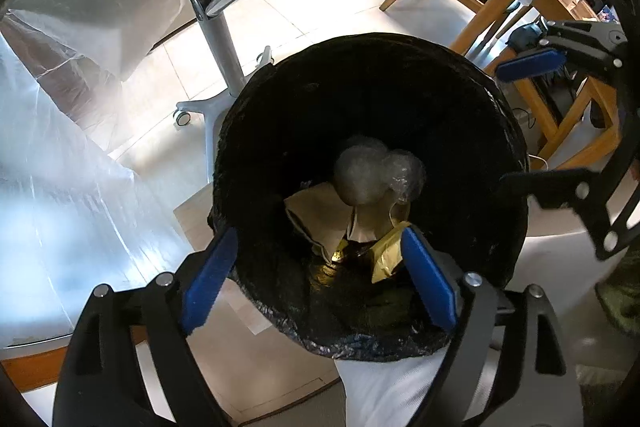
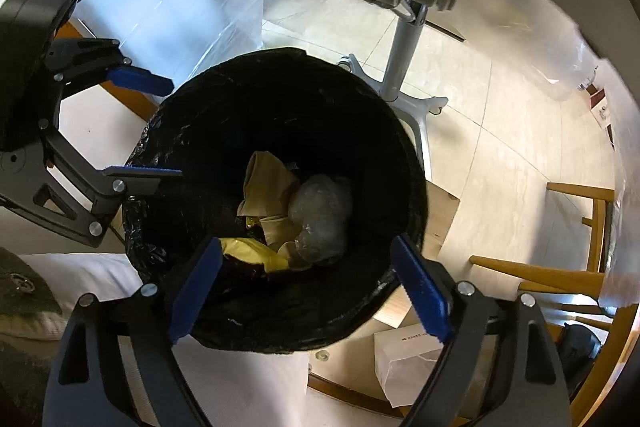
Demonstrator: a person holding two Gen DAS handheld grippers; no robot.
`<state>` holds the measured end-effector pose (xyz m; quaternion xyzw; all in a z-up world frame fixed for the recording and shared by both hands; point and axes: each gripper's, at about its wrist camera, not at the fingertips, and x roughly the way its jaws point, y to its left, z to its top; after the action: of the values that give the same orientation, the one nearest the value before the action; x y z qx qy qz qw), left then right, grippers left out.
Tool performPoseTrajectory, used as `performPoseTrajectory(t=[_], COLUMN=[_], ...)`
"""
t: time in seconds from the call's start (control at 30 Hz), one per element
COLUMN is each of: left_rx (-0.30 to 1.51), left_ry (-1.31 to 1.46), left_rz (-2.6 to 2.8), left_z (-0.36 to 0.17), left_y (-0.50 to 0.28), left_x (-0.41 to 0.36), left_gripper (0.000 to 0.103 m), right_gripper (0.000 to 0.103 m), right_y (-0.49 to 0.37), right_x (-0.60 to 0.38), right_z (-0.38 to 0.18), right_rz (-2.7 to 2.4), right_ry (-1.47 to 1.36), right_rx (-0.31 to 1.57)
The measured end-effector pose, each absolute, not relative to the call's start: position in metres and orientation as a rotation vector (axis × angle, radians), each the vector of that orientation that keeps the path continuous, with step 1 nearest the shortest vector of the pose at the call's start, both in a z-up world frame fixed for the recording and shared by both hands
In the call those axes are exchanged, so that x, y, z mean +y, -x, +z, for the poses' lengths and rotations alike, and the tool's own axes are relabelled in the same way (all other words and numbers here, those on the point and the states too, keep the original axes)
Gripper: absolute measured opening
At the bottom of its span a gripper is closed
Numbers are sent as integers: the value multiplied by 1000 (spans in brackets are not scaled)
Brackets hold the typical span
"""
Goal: Collect trash
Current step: 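Open both tools to drop the butter packet and snack bag into the bin, then move the left tool to the small clear bag while the right tool approaches the yellow box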
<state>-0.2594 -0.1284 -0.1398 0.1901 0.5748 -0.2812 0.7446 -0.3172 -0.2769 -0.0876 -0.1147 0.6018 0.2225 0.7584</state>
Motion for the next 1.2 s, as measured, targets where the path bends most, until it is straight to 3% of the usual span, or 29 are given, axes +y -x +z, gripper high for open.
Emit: performPoseTrajectory(t=[0.17,0.3,0.4,0.57,0.87,1.2], left_rx=[1238,1172,1067,837,865,893], left_ry=[-400,-388,-368,-280,-113,-108], left_rz=[-605,-600,-617,-521,-303,-285], left_z=[-115,-65,-14,53,46,34], left_y=[268,288,294,260,118,59], left_x=[-113,-92,-81,-67,-49,-38], left_gripper=[85,85,95,101,101,101], right_gripper=[85,85,96,99,99,99], right_y=[328,345,341,289,150,90], right_x=[-292,-305,-313,-308,-254,-221], right_z=[-53,4,51,104,92,64], right_rz=[476,544,539,381,235,174], right_ry=[226,209,165,89,-24,-11], right_rx=[1292,1220,1103,868,836,885])
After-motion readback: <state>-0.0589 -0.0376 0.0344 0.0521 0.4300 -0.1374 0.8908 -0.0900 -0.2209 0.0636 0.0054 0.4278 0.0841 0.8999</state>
